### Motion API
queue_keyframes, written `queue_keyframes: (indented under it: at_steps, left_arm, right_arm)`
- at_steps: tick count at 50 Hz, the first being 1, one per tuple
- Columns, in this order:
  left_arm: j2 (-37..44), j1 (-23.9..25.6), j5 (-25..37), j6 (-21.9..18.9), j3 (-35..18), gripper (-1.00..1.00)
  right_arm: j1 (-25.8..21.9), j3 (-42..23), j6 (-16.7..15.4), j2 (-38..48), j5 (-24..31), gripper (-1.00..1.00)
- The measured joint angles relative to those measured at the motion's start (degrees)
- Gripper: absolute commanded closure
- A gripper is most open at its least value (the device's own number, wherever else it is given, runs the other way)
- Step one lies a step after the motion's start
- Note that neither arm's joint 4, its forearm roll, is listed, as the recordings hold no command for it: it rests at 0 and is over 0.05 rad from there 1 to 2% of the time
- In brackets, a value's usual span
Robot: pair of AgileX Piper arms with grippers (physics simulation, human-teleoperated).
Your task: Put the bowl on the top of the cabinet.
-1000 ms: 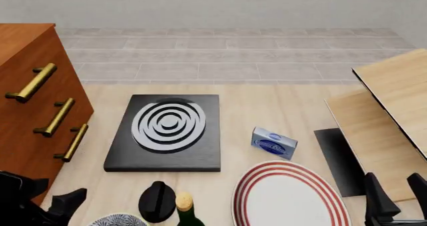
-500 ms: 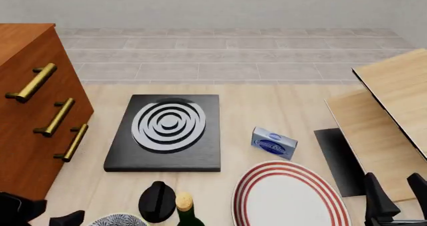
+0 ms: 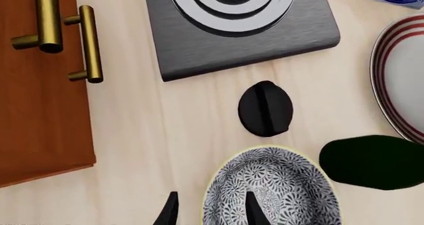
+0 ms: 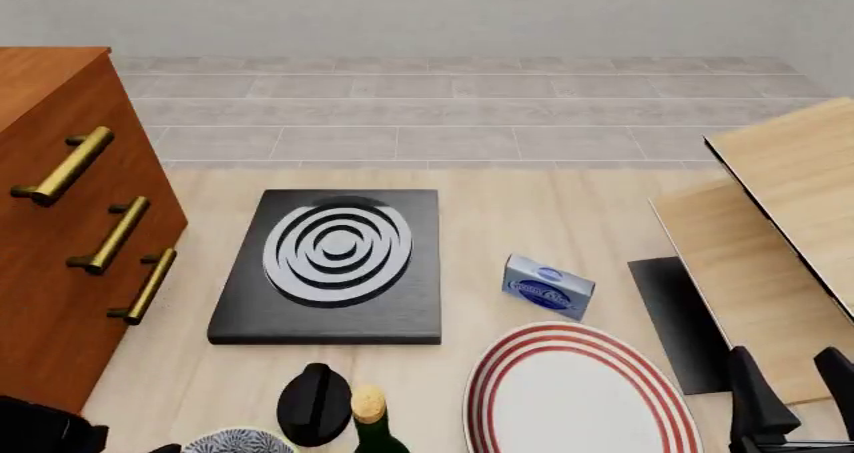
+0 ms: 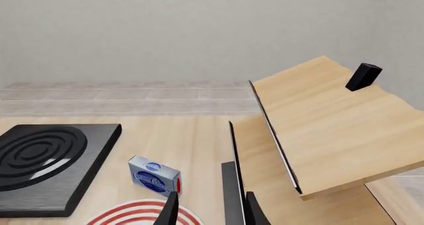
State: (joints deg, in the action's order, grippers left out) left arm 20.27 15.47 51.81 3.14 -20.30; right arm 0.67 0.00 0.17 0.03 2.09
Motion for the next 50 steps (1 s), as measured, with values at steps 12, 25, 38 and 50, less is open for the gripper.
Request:
queue_keyframes:
  at_steps: [12,25,38,50]
  left_arm:
    - [-0.1,0.5,-0.9,1.3,2.3,-1.00]
    - [0.0,1.2,-1.2,2.0,3.8,-1.00]
    - [0.6,1.6,-1.6,3.0,4.9,-1.00]
    - [1.0,2.1,-2.2,4.3,5.9,-1.00]
  right_arm:
    - [0.0,0.0,-0.1,0.0,0.0,-1.00]
    - [0.0,0.0,-0.2,0.0,0.0,-1.00]
    - [0.0,0.0,-0.2,0.0,0.0,-1.00]
    - [0.1,0.0,-0.2,0.0,0.0,-1.00]
